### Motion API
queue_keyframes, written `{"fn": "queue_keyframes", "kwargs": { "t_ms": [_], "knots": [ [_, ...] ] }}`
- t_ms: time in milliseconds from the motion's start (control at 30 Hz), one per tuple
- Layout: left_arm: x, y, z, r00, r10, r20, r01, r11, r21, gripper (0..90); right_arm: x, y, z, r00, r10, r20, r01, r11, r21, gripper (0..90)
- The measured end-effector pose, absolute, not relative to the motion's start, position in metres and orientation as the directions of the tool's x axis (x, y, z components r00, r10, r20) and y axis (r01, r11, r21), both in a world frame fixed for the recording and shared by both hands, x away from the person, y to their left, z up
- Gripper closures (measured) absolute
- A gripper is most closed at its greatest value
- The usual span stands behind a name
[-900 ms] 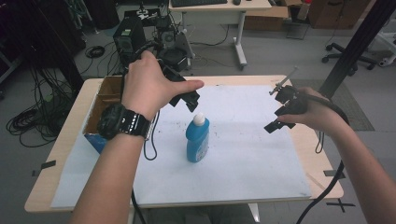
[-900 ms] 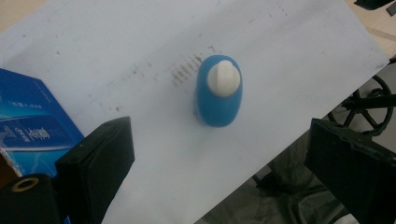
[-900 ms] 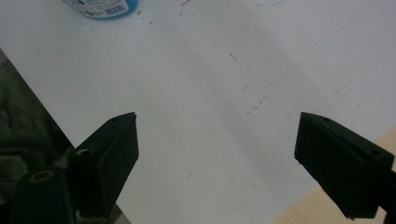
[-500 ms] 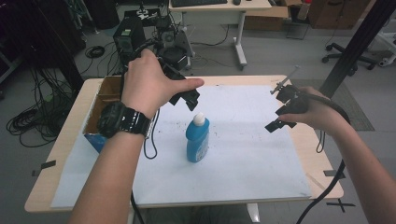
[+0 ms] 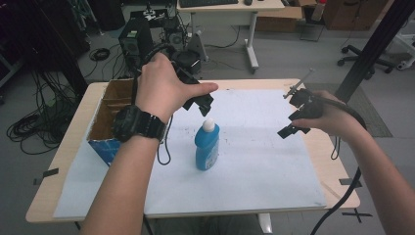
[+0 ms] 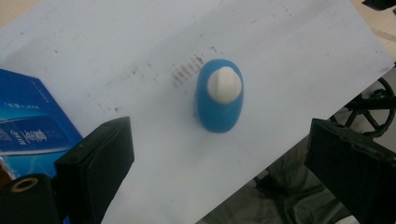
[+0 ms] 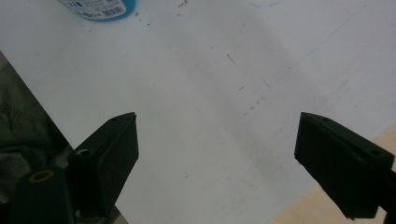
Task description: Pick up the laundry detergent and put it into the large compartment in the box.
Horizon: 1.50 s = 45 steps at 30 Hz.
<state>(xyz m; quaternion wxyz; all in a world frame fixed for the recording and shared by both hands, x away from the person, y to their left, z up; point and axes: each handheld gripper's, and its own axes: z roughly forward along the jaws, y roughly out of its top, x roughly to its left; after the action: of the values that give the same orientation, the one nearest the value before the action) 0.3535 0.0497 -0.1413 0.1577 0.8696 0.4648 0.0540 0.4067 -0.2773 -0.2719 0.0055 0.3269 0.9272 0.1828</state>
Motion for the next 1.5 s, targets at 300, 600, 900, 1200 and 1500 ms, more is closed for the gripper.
{"fn": "queue_keyframes", "kwargs": {
  "t_ms": [300, 600, 900, 1200, 1500],
  "knots": [
    [0.358, 0.041, -0.150, 0.553, 0.832, -0.045, 0.799, -0.514, 0.310, 8.2, 0.406, -0.280, -0.274, -0.785, 0.609, 0.112, 0.606, 0.719, 0.340, 13.9],
    [0.361, 0.032, -0.158, 0.542, 0.840, -0.036, 0.810, -0.510, 0.289, 8.2, 0.403, -0.284, -0.275, -0.782, 0.613, 0.113, 0.611, 0.715, 0.341, 13.9],
    [0.364, 0.024, -0.166, 0.532, 0.846, -0.032, 0.818, -0.504, 0.276, 10.3, 0.401, -0.287, -0.277, -0.780, 0.615, 0.114, 0.612, 0.714, 0.340, 13.9],
    [0.370, 0.019, -0.172, 0.531, 0.846, -0.037, 0.825, -0.507, 0.249, 10.2, 0.402, -0.288, -0.278, -0.779, 0.616, 0.116, 0.614, 0.713, 0.338, 13.9],
    [0.376, 0.015, -0.177, 0.529, 0.848, -0.031, 0.829, -0.509, 0.233, 10.3, 0.403, -0.288, -0.281, -0.779, 0.615, 0.119, 0.615, 0.714, 0.335, 13.8]
  ]
}}
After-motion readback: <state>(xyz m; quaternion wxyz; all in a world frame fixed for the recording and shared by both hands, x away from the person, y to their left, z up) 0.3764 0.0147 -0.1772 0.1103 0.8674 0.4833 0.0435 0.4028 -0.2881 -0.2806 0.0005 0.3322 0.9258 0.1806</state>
